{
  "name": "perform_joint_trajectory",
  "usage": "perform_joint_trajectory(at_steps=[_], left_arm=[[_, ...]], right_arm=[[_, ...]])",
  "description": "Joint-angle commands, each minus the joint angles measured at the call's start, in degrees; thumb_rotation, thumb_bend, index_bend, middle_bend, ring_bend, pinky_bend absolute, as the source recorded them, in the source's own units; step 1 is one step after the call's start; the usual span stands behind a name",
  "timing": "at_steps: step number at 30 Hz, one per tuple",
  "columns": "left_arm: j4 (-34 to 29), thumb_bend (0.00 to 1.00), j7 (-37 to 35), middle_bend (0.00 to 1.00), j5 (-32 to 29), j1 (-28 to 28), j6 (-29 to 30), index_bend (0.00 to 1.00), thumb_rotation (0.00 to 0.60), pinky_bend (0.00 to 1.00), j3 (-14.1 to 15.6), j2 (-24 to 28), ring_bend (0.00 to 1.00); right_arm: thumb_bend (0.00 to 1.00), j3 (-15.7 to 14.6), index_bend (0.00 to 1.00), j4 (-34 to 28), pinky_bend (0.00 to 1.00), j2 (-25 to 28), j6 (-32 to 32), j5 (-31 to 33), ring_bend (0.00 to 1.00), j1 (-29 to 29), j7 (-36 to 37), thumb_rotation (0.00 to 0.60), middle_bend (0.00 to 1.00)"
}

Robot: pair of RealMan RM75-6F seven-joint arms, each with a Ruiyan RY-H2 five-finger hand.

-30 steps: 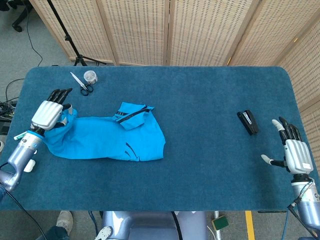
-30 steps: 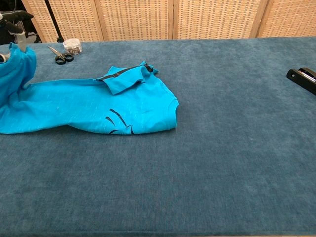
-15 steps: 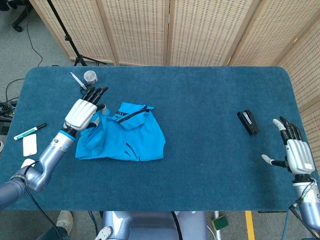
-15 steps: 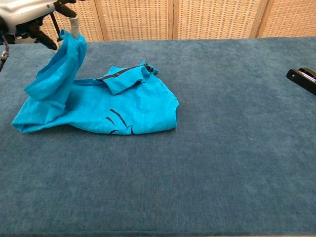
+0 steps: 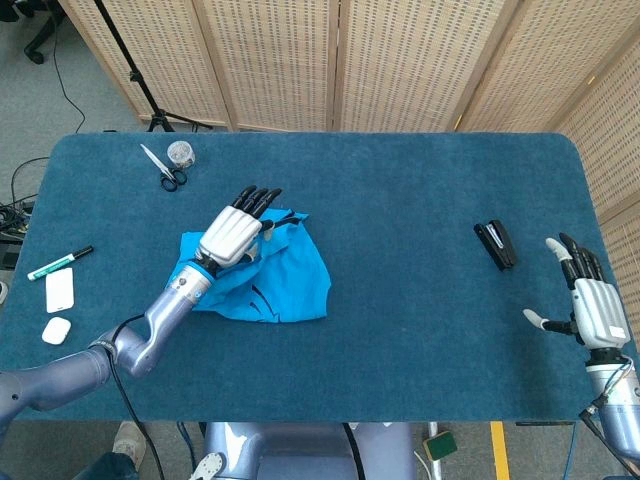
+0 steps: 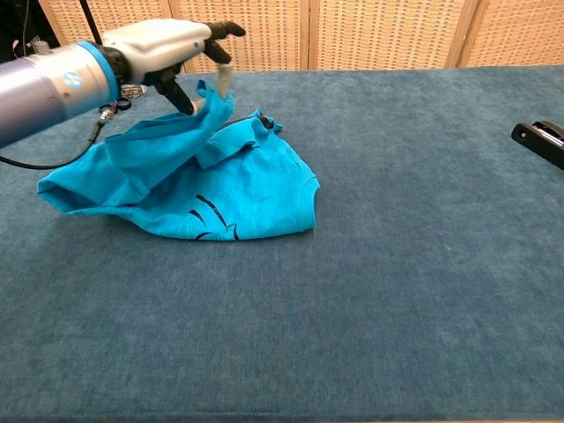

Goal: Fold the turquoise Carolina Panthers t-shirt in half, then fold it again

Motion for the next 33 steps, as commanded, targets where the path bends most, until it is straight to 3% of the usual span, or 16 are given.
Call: perform_joint_trajectory(at_steps=[1,11,13,16,18,20,24,27,33], left_arm=[[0.37,0.52,1.56,0.0,-0.95,-0.98,-0.83,0.74,0.6,0.0,-0.43,-1.46,0.0],[-0.43,0.5,4.26,0.0,-2.58,-2.82,-2.26,0.74,0.6,0.0,-0.57,-5.54,0.0],[-0.78,0.47,4.85,0.0,-3.03,-3.0,-3.13,0.7,0.6,0.0,-0.25,-5.82,0.0],[-0.78,0.36,6.12,0.0,-4.53,-3.08,-4.04,0.4,0.6,0.0,-0.4,-6.15,0.0],[-0.99,0.21,7.9,0.0,-6.63,-3.09,-5.32,0.12,0.6,0.0,-0.6,-6.09,0.0],[-1.89,0.08,10.13,0.0,-9.52,-3.09,-6.97,0.0,0.6,0.0,-0.92,-5.47,0.0],[-4.26,0.02,11.02,0.0,-12.55,-2.64,-7.38,0.0,0.6,0.0,-1.98,-3.64,0.0],[-5.78,0.0,9.02,0.0,-11.53,-2.01,-6.4,0.0,0.6,0.0,-2.41,-1.57,0.0],[-6.07,0.05,3.82,0.0,-8.19,-1.17,-4.31,0.0,0.6,0.0,-3.11,1.64,0.0]], right_arm=[[0.0,0.02,0.0,0.07,0.0,0.02,-0.08,0.07,0.0,0.01,0.11,0.6,0.0],[0.0,-0.02,0.0,0.3,0.0,-0.06,-0.31,0.22,0.0,0.09,0.07,0.6,0.0],[0.0,-0.03,0.0,0.39,0.0,-0.08,-0.49,0.36,0.0,0.13,0.1,0.6,0.0],[0.0,-0.09,0.0,0.4,0.0,-0.06,-0.72,0.38,0.0,0.19,0.13,0.6,0.0],[0.0,-0.13,0.0,0.38,0.0,-0.04,-0.8,0.35,0.0,0.23,0.08,0.6,0.0],[0.0,-0.13,0.0,0.36,0.0,-0.02,-0.78,0.34,0.0,0.22,0.09,0.6,0.0],[0.0,-0.05,0.0,0.37,0.0,0.06,-0.72,0.45,0.0,0.18,0.19,0.6,0.0],[0.0,-0.02,0.0,0.43,0.0,0.09,-0.82,0.54,0.0,0.21,0.23,0.6,0.0],[0.0,-0.11,0.0,0.54,0.0,0.03,-1.28,0.63,0.0,0.39,0.14,0.6,0.0]])
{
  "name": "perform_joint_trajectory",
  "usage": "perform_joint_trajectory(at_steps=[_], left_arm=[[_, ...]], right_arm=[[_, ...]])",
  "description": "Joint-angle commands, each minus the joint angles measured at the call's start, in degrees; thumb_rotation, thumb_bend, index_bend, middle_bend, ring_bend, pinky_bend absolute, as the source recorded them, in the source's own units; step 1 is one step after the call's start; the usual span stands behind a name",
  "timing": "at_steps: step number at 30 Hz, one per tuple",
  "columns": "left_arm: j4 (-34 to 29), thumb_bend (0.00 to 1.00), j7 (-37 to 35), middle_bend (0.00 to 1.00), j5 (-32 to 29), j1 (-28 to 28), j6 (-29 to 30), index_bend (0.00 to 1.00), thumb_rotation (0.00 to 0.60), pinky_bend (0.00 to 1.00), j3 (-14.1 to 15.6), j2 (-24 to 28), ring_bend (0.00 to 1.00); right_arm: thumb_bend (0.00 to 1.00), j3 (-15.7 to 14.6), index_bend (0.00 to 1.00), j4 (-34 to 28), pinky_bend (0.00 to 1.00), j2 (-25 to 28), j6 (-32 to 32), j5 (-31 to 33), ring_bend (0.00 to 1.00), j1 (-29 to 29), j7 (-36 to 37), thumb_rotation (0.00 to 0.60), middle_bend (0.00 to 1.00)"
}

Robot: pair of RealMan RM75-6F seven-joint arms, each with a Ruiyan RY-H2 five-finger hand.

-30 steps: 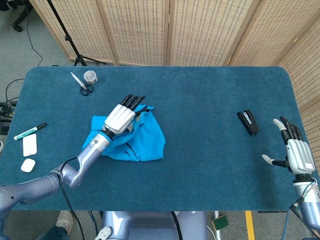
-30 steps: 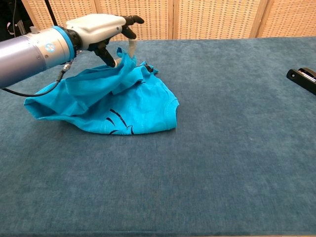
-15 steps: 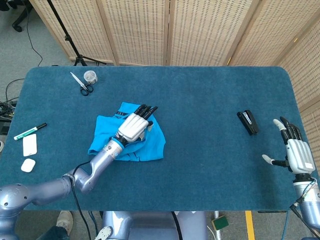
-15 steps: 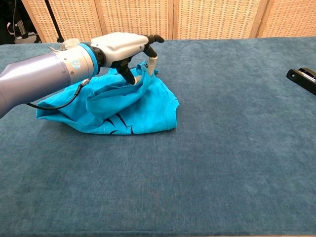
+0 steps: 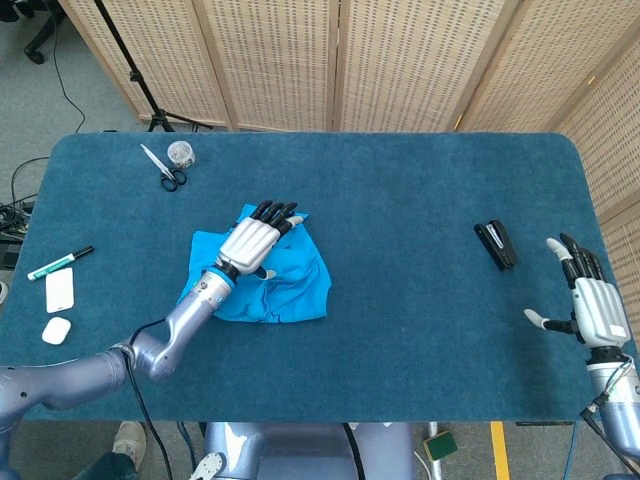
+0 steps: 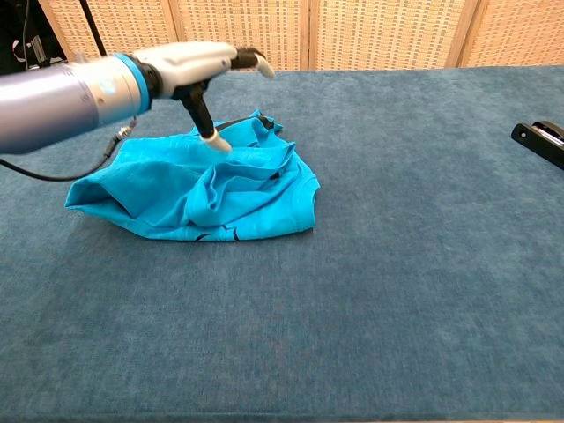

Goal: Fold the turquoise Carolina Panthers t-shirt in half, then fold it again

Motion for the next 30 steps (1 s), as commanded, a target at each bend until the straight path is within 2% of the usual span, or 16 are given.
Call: perform_joint_trajectory(at_steps=[1,4,9,15,30], left_arm=[[1.09,0.06,-2.47,0.0,1.87,0.45,1.76,0.0,0.6,0.0,-0.73,1.4,0.0],[3.29,0.11,-2.81,0.0,2.2,-0.39,0.83,0.03,0.6,0.0,-0.72,1.3,0.0],[8.36,0.15,-2.93,0.0,3.25,-2.48,-0.47,0.17,0.6,0.0,-0.52,-0.65,0.0],[15.67,0.19,-2.48,0.0,4.75,-5.8,-4.2,0.21,0.6,0.0,0.83,-3.7,0.0],[26.52,0.25,-0.33,0.0,10.99,-12.01,-9.75,0.26,0.6,0.0,5.65,-9.52,0.0]], right_arm=[[0.0,-0.04,0.0,0.02,0.0,-0.02,-0.17,0.03,0.0,0.07,0.0,0.6,0.0],[0.0,-0.03,0.0,0.0,0.0,0.01,-0.2,0.07,0.0,0.08,0.0,0.6,0.0],[0.0,0.08,0.0,-0.01,0.0,0.13,-0.23,0.33,0.0,0.03,0.13,0.6,0.0],[0.0,0.25,0.0,0.21,0.0,0.26,-0.69,0.81,0.0,0.13,0.51,0.6,0.0],[0.0,0.75,0.0,0.49,0.0,0.78,-0.73,1.35,0.0,-0.01,1.94,0.6,0.0]])
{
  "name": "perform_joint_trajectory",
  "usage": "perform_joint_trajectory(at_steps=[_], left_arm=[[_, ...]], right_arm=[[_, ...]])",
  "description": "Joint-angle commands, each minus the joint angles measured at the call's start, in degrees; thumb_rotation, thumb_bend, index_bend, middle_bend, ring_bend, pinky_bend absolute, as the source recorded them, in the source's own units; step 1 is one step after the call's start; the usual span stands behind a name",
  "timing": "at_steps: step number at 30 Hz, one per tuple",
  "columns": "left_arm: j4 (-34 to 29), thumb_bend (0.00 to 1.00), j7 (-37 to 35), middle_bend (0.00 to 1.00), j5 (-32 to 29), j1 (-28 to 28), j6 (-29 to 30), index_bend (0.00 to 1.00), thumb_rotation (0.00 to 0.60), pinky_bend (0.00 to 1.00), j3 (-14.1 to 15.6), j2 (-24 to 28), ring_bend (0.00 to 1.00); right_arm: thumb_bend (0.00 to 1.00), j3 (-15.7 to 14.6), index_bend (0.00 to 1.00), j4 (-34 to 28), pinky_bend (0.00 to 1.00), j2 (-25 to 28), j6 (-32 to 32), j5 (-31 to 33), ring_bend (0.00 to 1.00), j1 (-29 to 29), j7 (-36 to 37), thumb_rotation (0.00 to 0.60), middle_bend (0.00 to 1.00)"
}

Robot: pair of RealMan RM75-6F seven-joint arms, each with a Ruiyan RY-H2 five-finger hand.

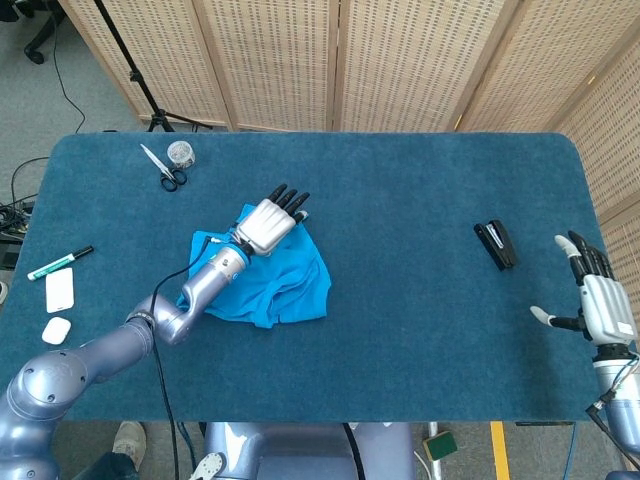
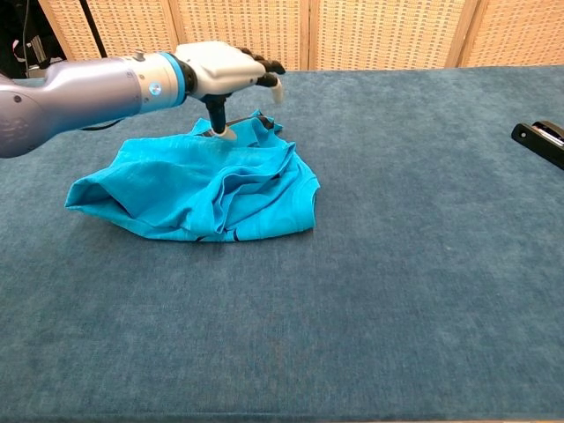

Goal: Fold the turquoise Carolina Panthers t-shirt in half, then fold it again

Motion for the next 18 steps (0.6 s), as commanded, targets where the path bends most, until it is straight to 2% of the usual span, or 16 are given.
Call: perform_joint_trajectory(at_steps=[1,10,16,18], left_arm=[[1.99,0.25,1.25,0.0,1.2,-1.37,-0.91,0.27,0.6,0.0,0.98,-1.58,0.0],[5.69,0.31,3.24,0.0,2.36,-2.95,-2.53,0.35,0.6,0.0,2.39,-3.98,0.0],[7.95,0.34,2.7,0.0,2.08,-2.7,-2.82,0.47,0.6,0.0,2.63,-4.84,0.0],[8.22,0.36,2.33,0.0,2.17,-2.68,-2.69,0.53,0.6,0.0,2.68,-4.99,0.0]], right_arm=[[0.0,0.08,0.0,0.0,0.0,0.09,0.06,0.06,0.0,-0.05,0.19,0.6,0.0],[0.0,0.36,0.0,0.18,0.0,0.5,-0.02,0.35,0.0,-0.19,1.27,0.6,0.0],[0.0,0.49,0.0,0.12,0.0,0.7,0.21,0.36,0.0,-0.34,1.59,0.6,0.0],[0.0,0.5,0.0,0.16,0.0,0.69,0.21,0.4,0.0,-0.35,1.54,0.6,0.0]])
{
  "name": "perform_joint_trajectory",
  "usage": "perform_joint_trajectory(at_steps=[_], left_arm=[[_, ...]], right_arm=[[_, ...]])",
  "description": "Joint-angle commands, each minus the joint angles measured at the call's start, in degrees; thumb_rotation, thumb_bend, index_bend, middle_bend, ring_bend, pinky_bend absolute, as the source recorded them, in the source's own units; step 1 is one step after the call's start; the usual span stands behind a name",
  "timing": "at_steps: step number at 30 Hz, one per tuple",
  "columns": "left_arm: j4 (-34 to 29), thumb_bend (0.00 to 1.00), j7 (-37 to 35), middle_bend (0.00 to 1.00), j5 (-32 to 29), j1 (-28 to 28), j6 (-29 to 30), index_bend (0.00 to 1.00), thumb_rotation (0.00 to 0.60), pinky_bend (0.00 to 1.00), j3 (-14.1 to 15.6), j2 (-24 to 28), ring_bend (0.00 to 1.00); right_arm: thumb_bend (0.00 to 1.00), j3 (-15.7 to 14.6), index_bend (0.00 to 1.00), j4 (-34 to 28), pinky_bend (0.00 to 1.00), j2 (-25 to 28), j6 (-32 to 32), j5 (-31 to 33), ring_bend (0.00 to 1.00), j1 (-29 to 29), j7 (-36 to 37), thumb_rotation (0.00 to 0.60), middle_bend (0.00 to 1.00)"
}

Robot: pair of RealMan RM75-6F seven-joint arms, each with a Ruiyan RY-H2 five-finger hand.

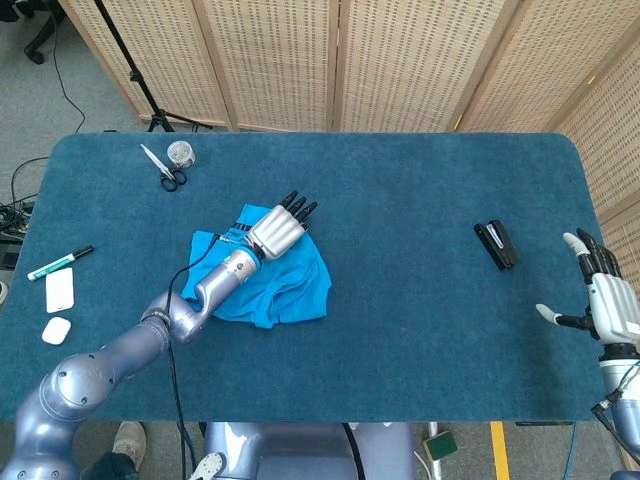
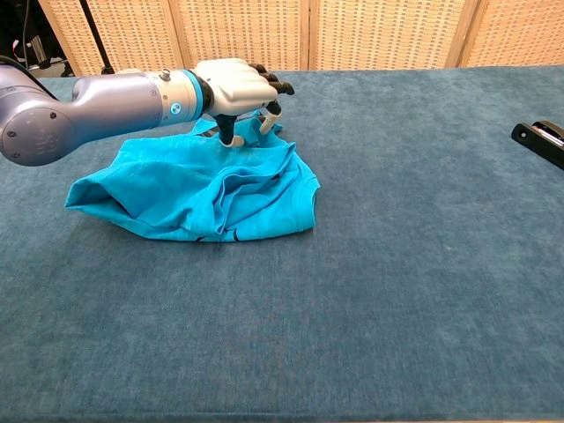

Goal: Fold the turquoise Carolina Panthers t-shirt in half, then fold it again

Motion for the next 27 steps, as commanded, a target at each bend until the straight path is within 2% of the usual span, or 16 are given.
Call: perform_joint_trajectory(at_steps=[1,4,6,22,24,26,27], left_arm=[[0.46,0.36,-0.66,0.0,0.18,0.09,0.26,0.56,0.6,0.0,0.15,-0.21,0.0],[1.49,0.38,-1.31,0.0,0.54,0.16,0.39,0.66,0.6,0.0,0.47,-0.3,0.0],[2.29,0.38,-1.76,0.0,0.67,0.21,0.31,0.68,0.6,0.0,0.64,-0.38,0.0],[11.43,0.4,-8.6,0.0,0.01,0.28,-1.56,0.7,0.6,0.0,0.17,-2.55,0.0],[13.16,0.39,-9.18,0.0,-0.19,0.3,-2.16,0.66,0.6,0.0,0.12,-3.21,0.0],[14.91,0.37,-9.7,0.0,-0.49,0.34,-3.07,0.52,0.6,0.0,0.03,-3.85,0.0],[15.85,0.37,-10.15,0.0,-0.86,0.34,-3.76,0.48,0.6,0.0,-0.2,-4.21,0.0]], right_arm=[[0.0,0.03,0.0,0.07,0.0,-0.03,-0.01,0.1,0.0,-0.01,-0.06,0.6,0.0],[0.0,0.04,0.0,0.19,0.0,-0.1,-0.17,0.22,0.0,0.03,-0.17,0.6,0.0],[0.0,0.03,0.0,0.29,0.0,-0.17,-0.33,0.3,0.0,0.09,-0.27,0.6,0.0],[0.0,-0.02,0.0,0.65,0.0,-0.72,-0.97,0.82,0.0,0.37,-1.48,0.6,0.0],[0.0,0.0,0.0,0.68,0.0,-0.74,-1.02,0.9,0.0,0.38,-1.55,0.6,0.0],[0.0,0.0,0.0,0.7,0.0,-0.76,-1.12,0.96,0.0,0.41,-1.6,0.6,0.0],[0.0,0.0,0.0,0.73,0.0,-0.77,-1.2,0.99,0.0,0.44,-1.64,0.6,0.0]])
